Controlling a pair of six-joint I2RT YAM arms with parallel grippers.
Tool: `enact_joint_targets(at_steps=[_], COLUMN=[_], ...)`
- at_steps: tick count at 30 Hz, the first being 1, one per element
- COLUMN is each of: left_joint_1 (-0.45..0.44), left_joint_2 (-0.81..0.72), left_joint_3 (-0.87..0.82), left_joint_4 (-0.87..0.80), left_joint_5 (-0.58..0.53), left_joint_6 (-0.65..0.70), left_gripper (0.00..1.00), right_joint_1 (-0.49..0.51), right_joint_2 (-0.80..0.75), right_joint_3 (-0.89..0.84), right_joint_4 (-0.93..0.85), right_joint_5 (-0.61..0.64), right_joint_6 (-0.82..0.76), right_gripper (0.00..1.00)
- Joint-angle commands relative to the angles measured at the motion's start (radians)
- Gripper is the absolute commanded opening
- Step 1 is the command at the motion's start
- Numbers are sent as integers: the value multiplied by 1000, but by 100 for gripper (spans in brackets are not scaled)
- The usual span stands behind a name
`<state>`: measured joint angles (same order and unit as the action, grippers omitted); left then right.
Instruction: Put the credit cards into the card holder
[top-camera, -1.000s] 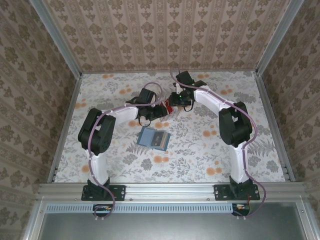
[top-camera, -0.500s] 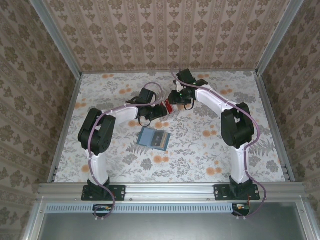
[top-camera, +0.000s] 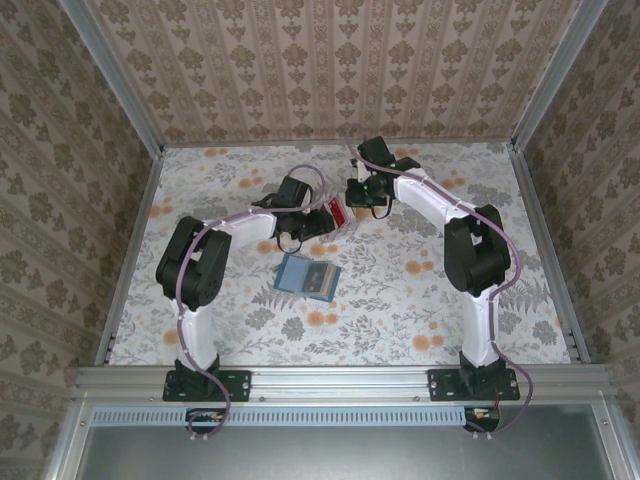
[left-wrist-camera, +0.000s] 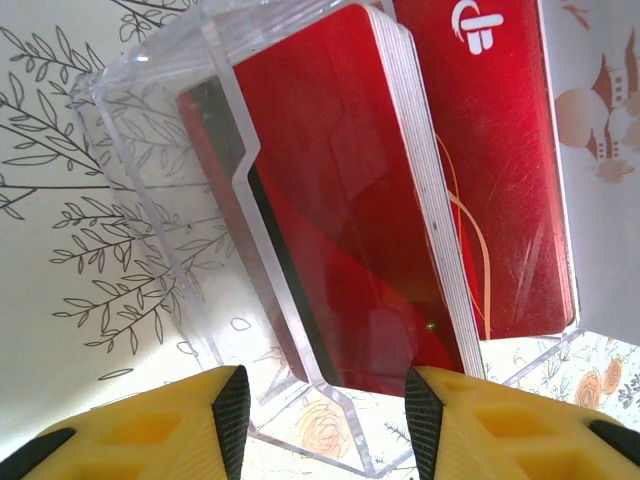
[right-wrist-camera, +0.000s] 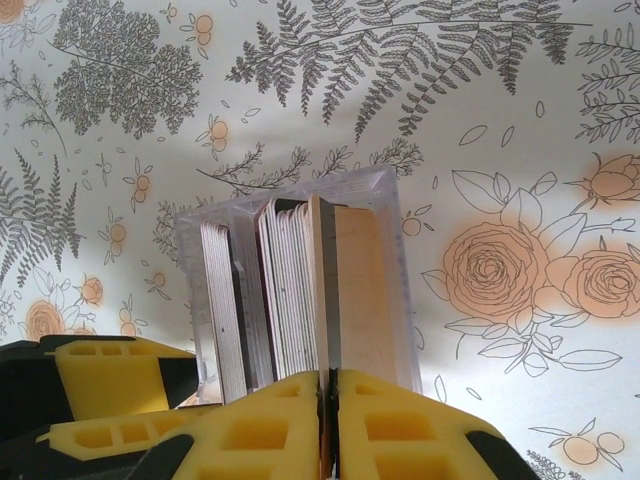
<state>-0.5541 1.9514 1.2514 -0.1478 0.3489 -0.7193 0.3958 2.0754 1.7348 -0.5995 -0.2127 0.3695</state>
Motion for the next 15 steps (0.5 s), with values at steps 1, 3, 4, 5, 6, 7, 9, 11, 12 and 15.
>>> enact_joint_targets(at_steps=[1,3,4,5,6,7,9,11,12,15], left_joint_1=[0,0,0,0,0,0,2,4,6,14], left_joint_2=[14,7,2,-3,-8,-14,-27,-43,-52,-83], left_joint_3=[31,31,31,31,32,31,33,36,37,29], left_joint_4=[3,-4,-7,-12,-15,-20,-30,-50,-64,-105], left_joint_5=[19,17,15,14,13,12,8,-4,-12,-45], left_joint_6=[-7,-3,-1,1,2,4,12,24,33,63], left_gripper=[48,49,48,49,49,49,49,49,49,49], right_joint_1=[4,-4,-7,-11,-15,-16,-21,-24,-27,-29], right_joint_2=[-60,-75,-84,-94,-101,-111,-128,-143,-151,-180], right_joint_3=[9,3,-2,-6,-10,-14,-25,-36,-43,-75], right_joint_4=[-28,-28,-27,-26,-25,-25,-23,-20,-19,-6], right_joint_5=[-24,-21,-20,-18,-18,-19,-15,-15,-16,-20], right_joint_6=[3,2,1,0,0,-1,-2,-4,-4,-1], right_gripper=[10,9,9,9,8,8,6,4,3,1])
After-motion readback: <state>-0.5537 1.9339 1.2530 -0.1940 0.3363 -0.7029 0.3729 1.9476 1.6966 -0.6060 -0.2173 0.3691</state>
